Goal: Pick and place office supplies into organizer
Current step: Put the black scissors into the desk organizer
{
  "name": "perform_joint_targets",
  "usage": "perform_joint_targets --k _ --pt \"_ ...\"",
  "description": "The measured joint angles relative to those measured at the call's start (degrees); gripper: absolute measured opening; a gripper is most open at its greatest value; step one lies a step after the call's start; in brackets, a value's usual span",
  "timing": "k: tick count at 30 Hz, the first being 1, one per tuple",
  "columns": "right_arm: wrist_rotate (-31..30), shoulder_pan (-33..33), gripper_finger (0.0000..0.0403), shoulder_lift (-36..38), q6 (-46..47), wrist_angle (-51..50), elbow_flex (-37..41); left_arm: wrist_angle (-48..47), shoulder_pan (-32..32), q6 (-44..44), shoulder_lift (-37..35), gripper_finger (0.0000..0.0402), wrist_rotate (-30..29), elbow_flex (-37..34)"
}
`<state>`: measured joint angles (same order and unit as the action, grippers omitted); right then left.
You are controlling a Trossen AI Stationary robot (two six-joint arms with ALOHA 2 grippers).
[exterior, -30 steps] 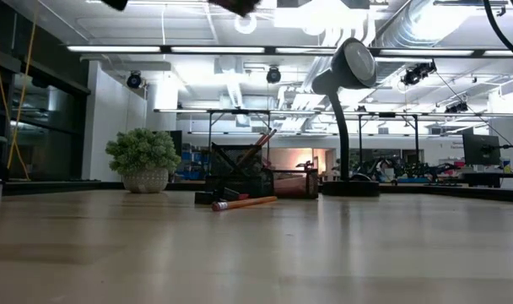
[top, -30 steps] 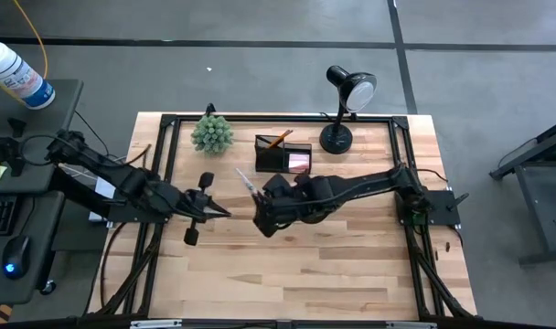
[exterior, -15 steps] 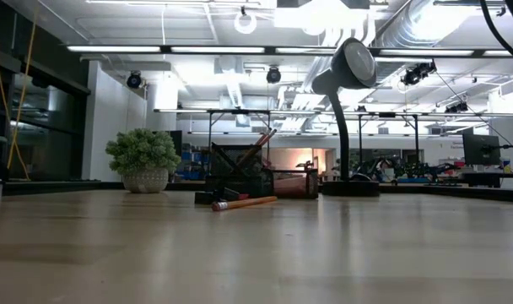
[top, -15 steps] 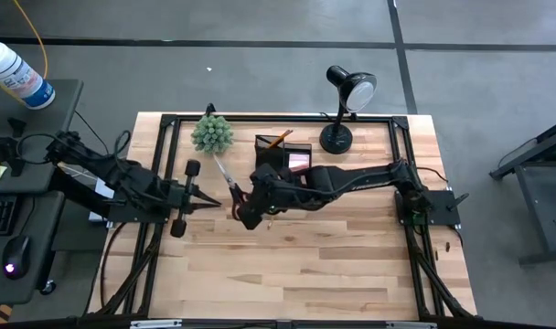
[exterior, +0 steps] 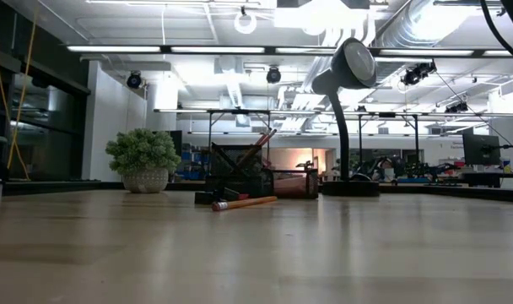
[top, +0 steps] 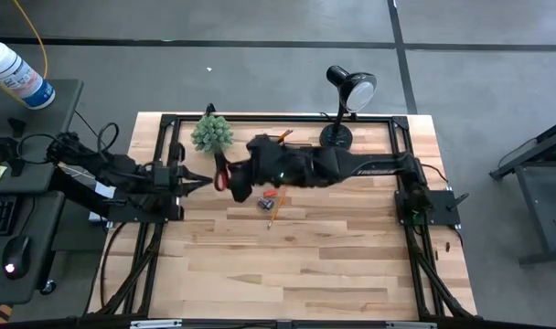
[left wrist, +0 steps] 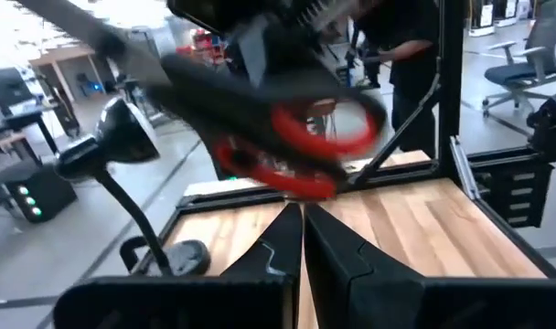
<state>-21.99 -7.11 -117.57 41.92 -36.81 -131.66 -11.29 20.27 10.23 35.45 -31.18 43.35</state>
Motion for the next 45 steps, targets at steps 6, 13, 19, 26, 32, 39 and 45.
perform_joint_targets --k 6,13,19,26,32,39,45 --pt "13.2 4.3 0.0010 2.4 2.9 7.0 0.0 -0.3 0.0 3.7 -2.2 0.0005 0.0 0.0" --pt "28.4 9.0 0.0010 3.7 8.1 2.9 -0.1 -0.9 0.0 13.7 -3.5 0.0005 0.0 0.0" --pt "41.2 14.7 0.0010 3.8 12.2 -12.9 -0.1 -4.7 0.0 30.0 -3.4 0.0005 -1.7 0.0" --pt "51.4 21.2 0.0010 3.7 14.5 -23.2 0.0 -5.6 0.0 52.8 -2.8 0.0005 -7.4 0.0" --pt "58.1 24.1 0.0010 1.4 18.0 -23.6 0.2 -5.2 -0.7 64.5 0.7 0.0006 -16.8 0.0" --pt "61.6 23.9 0.0010 -1.1 19.2 -23.8 0.2 -5.3 -11.3 63.0 6.4 0.0056 -16.1 0.6" --pt "62.4 23.9 0.0010 -1.5 19.4 -25.1 0.2 -9.8 -24.0 54.2 10.8 0.0111 1.4 7.3"
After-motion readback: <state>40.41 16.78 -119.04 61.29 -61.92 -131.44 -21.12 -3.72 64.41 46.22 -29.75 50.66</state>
